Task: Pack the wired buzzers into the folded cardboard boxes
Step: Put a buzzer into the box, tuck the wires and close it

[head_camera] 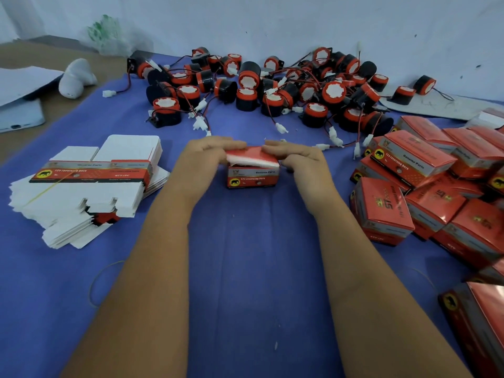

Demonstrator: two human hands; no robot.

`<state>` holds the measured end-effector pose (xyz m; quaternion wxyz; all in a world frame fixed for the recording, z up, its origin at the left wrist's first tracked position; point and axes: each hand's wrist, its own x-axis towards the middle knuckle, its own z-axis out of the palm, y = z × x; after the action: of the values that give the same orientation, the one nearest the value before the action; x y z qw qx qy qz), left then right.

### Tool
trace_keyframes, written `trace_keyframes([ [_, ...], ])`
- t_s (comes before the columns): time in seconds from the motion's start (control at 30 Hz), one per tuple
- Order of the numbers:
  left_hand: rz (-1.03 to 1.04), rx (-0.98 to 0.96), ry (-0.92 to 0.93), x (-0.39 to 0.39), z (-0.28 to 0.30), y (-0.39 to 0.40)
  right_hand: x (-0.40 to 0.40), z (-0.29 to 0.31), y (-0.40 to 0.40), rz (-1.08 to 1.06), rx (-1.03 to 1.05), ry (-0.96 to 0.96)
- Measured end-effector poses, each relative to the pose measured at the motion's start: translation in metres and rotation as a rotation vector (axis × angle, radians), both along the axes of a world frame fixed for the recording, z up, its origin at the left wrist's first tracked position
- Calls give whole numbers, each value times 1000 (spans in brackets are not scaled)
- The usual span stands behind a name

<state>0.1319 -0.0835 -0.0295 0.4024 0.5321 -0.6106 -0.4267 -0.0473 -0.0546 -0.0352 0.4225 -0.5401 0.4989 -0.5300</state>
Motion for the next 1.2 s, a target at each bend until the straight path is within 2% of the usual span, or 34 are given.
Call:
trace_keyframes([
  [0.07,-90,200,-191,8,7,-6,-5,2,-1,19,95,56],
  [0.13,-104,59,-277,11,3,4,-8,-1,1,66,83,85],
  [0.2,-102,-136,-282,13,1,21,-10,-5,5,120,4,137],
  [0.27,-109,-241,-273,14,-5,26,-10,-7,7,115,-56,223],
  [0.4,-76,-269,-153,8,-8,20,-6,-8,7,41,-162,378],
  [0.53,-23,-298,-37,3,-11,20,0,-6,8,-50,-187,337],
  [0.77,-146,-300,-150,-3,-19,18,-2,-7,9,-59,-145,256],
  [0.83,-174,-338,-263,-4,-21,17,-2,-7,9,-98,-165,283],
  [0.93,-128,-381,-493,-6,-20,14,2,-7,10,-202,-283,488],
  [1.03,-58,-357,-690,-10,-20,14,6,-7,13,-310,-478,839],
  [1.1,-6,-369,-791,-14,-19,16,9,-4,14,-359,-534,1029],
  [1.13,26,-423,-810,-17,-18,19,12,-3,15,-379,-545,1105],
  [1.2,73,-606,-726,-23,-15,25,20,-1,18,-426,-562,1234],
])
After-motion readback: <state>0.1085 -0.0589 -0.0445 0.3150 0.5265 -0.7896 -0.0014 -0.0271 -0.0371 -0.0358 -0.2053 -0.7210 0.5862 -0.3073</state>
